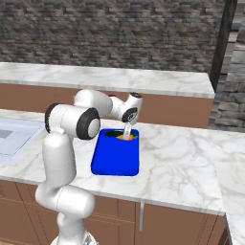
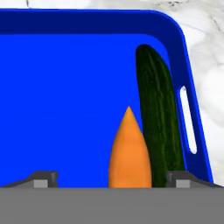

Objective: Place the two vegetables and bowl onto the tray for setting up a vegetable dip station.

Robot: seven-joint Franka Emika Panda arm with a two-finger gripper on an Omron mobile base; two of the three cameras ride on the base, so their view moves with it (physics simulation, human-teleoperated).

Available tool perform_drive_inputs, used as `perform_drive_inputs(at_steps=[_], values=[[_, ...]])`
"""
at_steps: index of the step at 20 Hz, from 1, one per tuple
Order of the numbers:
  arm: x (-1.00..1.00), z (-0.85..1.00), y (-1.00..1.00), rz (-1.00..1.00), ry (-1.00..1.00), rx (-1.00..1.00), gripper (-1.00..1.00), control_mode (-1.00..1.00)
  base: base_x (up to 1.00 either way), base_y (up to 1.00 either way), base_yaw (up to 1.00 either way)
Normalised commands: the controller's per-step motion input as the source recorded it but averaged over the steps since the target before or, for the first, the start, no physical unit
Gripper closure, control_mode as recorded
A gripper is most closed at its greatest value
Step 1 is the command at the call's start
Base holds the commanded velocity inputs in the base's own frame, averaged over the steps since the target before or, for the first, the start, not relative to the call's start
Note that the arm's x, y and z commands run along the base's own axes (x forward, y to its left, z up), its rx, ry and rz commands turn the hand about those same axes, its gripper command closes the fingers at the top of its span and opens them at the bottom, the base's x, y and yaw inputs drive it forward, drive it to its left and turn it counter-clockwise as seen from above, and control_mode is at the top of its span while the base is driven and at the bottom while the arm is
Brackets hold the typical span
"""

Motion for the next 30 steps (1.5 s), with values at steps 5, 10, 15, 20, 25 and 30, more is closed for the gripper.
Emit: perform_drive_inputs(at_steps=[5,10,15,20,25,30], values=[[-0.52,0.31,-0.13,0.00,0.00,0.00,-1.00,-1.00,0.00,0.00,0.00],[-0.45,0.53,-0.04,0.00,0.00,0.00,-1.00,-1.00,0.00,0.00,0.00],[-0.49,0.68,0.00,0.00,0.00,0.00,-1.00,-1.00,0.00,0.00,0.00],[-0.48,0.60,0.09,0.00,0.00,-0.02,-1.00,-1.00,0.00,0.00,0.00],[-0.42,0.52,0.34,0.00,0.00,-0.06,-1.00,-1.00,0.00,0.00,0.00],[-0.34,0.47,0.51,0.00,0.01,-0.08,-1.00,-1.00,0.00,0.00,0.00]])
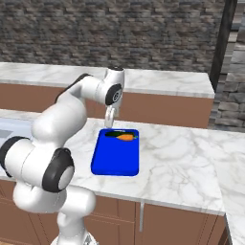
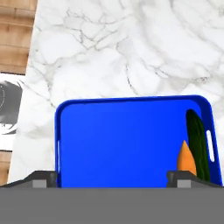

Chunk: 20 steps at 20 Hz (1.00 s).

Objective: Place the two vegetables and bowl onto the tray for setting up a vegetable dip station.

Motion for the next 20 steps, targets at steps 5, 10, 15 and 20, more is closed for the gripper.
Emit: perform_drive_inputs(at_steps=[5,10,15,20], values=[[-0.44,0.13,0.18,0.00,0.00,-0.08,-1.00,-1.00,0.00,0.00,0.00],[-0.17,0.00,0.12,0.00,0.00,-0.05,-1.00,-1.00,0.00,0.00,0.00],[-0.11,-0.01,0.00,0.02,0.00,0.00,-1.00,-1.00,0.00,0.00,0.00],[-0.25,0.00,0.09,0.00,0.00,0.00,-1.00,-1.00,0.00,0.00,0.00]])
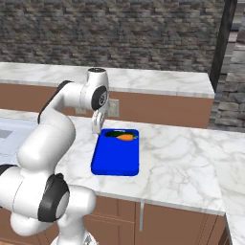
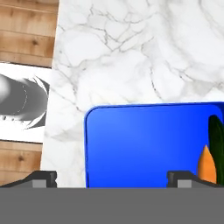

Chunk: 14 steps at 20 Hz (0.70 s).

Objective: Place the two vegetables and bowl onto the tray for setting up a vegetable dip station.

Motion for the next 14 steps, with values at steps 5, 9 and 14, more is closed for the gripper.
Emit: perform_drive_inputs(at_steps=[5,9,14], values=[[-0.21,0.00,0.00,0.00,0.00,0.00,-1.00,1.00,-0.20,0.00,0.00],[0.00,0.00,0.00,0.00,0.00,0.00,-1.00,1.00,-0.79,-0.06,-0.26],[0.00,0.00,0.00,0.00,0.00,0.00,-1.00,1.00,-0.43,0.09,-0.53]])
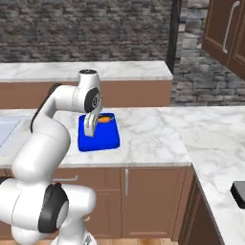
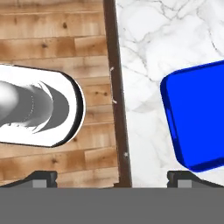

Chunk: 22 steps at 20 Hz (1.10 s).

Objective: Place the two vegetables and bowl onto the tray for setting up a vegetable dip station.

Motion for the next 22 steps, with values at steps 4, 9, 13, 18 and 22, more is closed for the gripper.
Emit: perform_drive_inputs(at_steps=[4,9,13,18,22], values=[[0.00,0.00,0.00,0.00,0.00,0.00,-1.00,1.00,-0.23,0.23,-0.39],[0.00,0.00,0.00,0.00,0.00,0.00,-1.00,1.00,-0.29,0.04,-0.44],[0.00,0.00,0.00,0.00,0.00,0.00,-1.00,1.00,-0.40,0.06,-0.44],[0.00,0.00,0.00,0.00,0.00,0.00,-1.00,1.00,-0.10,0.00,-0.64],[0.00,0.00,0.00,0.00,0.00,0.00,-1.00,1.00,-0.07,0.00,-0.66]])
